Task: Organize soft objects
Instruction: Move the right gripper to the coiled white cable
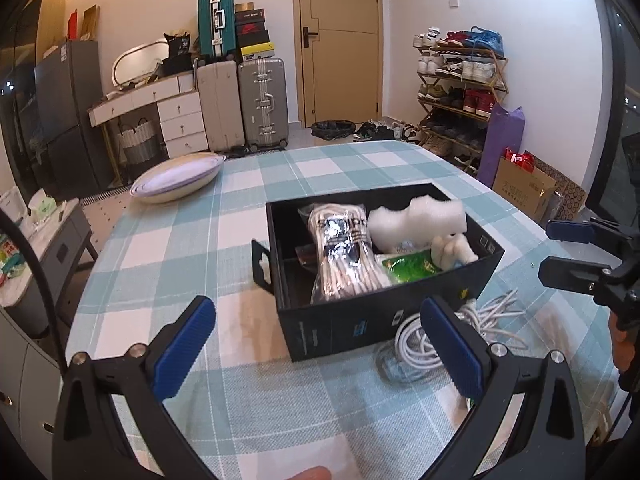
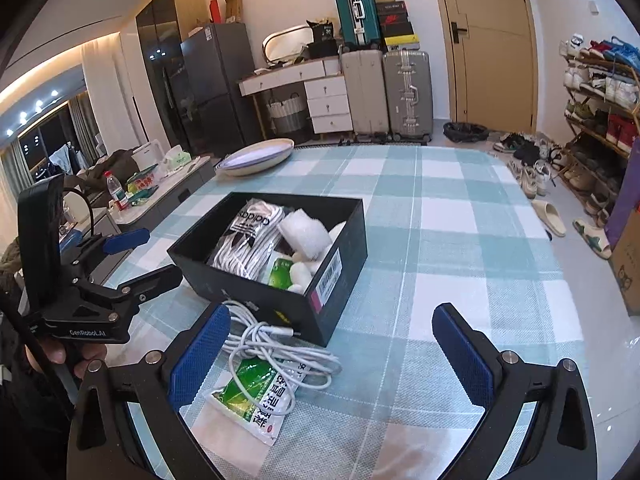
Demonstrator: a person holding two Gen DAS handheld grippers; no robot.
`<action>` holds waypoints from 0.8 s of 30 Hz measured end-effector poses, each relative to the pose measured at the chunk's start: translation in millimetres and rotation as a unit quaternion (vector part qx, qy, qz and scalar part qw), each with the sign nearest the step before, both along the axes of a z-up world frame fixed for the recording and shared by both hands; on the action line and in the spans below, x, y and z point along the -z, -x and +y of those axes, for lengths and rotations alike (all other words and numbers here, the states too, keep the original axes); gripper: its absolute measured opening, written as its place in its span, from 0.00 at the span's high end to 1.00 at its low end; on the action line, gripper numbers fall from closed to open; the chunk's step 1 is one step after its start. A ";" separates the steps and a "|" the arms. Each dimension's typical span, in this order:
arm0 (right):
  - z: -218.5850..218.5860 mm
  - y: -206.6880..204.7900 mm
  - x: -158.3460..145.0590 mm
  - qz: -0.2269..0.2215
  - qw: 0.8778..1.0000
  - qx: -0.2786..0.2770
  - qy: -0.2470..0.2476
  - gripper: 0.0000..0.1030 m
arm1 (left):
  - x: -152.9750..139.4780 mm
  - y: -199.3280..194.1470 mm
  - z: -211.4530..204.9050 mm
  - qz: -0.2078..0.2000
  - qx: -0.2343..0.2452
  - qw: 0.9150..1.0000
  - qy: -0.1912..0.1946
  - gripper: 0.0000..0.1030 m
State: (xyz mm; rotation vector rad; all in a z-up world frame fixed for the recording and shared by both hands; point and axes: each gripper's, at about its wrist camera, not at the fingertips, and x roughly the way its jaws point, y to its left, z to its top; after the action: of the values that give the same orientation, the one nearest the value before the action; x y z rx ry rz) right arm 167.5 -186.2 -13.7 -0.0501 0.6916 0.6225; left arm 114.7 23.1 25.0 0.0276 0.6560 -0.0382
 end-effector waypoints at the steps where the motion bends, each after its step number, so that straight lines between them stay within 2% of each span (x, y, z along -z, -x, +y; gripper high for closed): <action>1: 1.6 -0.2 2.0 0.005 1.000 -0.002 -0.001 0.00 | 1.2 -0.4 0.6 0.009 0.004 1.000 -0.001 0.00; 5: 12.6 -0.3 10.2 0.017 1.000 -0.018 0.009 0.00 | 0.3 1.3 3.1 0.006 -0.010 1.000 -0.006 0.00; 13: 30.3 -0.6 22.5 0.037 0.999 -0.028 0.028 0.00 | 1.6 2.8 -0.8 0.007 -0.005 1.000 -0.018 0.00; 17: 38.8 -0.3 30.1 0.051 0.997 -0.035 0.039 0.00 | 3.2 1.2 -0.1 0.014 -0.005 1.000 -0.012 0.00; 24: 50.9 -4.3 44.6 0.072 0.996 -0.024 0.049 0.00 | 4.7 1.1 -1.5 0.016 -0.005 1.000 -0.019 0.00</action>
State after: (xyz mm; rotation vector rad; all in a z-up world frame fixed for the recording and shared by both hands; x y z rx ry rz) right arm 171.9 -135.3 -58.3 -0.1138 0.8630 0.6411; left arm 113.6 21.6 20.3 0.0594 0.6878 -0.0158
